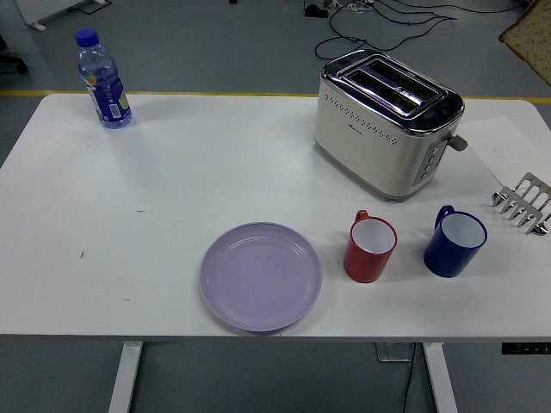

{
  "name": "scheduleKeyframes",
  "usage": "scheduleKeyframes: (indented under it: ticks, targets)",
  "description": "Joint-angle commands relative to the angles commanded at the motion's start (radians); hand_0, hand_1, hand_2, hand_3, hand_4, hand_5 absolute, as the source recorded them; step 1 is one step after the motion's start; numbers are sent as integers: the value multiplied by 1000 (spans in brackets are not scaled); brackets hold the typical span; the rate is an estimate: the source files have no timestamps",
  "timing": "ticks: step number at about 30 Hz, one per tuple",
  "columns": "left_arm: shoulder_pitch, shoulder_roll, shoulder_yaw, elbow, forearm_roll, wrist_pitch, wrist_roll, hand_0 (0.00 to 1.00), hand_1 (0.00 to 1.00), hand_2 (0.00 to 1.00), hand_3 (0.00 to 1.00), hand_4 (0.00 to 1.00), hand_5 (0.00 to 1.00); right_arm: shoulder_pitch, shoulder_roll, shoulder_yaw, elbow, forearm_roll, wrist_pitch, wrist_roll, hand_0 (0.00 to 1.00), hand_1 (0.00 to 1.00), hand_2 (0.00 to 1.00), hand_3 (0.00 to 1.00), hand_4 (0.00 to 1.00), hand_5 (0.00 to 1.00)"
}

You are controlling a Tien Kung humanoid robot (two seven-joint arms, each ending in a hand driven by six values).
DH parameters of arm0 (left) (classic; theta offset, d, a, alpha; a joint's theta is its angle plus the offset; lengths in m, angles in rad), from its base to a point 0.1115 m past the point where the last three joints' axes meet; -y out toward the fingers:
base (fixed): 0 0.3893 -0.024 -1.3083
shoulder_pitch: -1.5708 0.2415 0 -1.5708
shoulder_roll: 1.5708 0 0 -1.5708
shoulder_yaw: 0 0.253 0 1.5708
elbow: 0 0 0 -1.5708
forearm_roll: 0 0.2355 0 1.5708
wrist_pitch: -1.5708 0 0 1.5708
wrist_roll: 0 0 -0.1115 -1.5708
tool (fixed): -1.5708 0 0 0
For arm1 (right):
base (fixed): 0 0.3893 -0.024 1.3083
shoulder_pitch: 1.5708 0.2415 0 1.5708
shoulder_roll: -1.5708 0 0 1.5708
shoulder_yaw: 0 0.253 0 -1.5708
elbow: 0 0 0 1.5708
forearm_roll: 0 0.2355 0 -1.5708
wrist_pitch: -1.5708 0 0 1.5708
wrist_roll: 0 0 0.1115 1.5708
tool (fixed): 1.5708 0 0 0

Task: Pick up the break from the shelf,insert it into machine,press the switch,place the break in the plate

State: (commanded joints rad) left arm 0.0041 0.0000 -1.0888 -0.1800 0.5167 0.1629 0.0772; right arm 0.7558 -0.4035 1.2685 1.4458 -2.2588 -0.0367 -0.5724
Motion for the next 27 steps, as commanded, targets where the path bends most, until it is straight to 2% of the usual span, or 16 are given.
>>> scheduleKeyframes:
  ticks: [8, 13, 19, 27]
  targets:
    - [3, 0, 8, 0, -9, 3, -1, 669, 690, 718, 732, 431, 979, 67, 80, -19, -30, 83, -7, 9, 294, 324, 402, 496, 322, 2]
    - [6, 0, 15, 0, -16, 5, -2, 669, 690, 718, 732, 431, 979, 90, 113, -34, -55, 140, -21, 16, 294, 324, 402, 496, 322, 2]
    - [11, 0, 23, 0, -19, 7, 0, 669, 690, 715, 730, 431, 979, 110, 154, -61, -116, 175, -67, 29, 289, 325, 400, 497, 321, 2]
    - [11, 0, 50, 0, -43, 10, -1, 669, 687, 713, 728, 433, 978, 139, 201, -87, -192, 185, -104, 45, 281, 311, 392, 493, 311, 2]
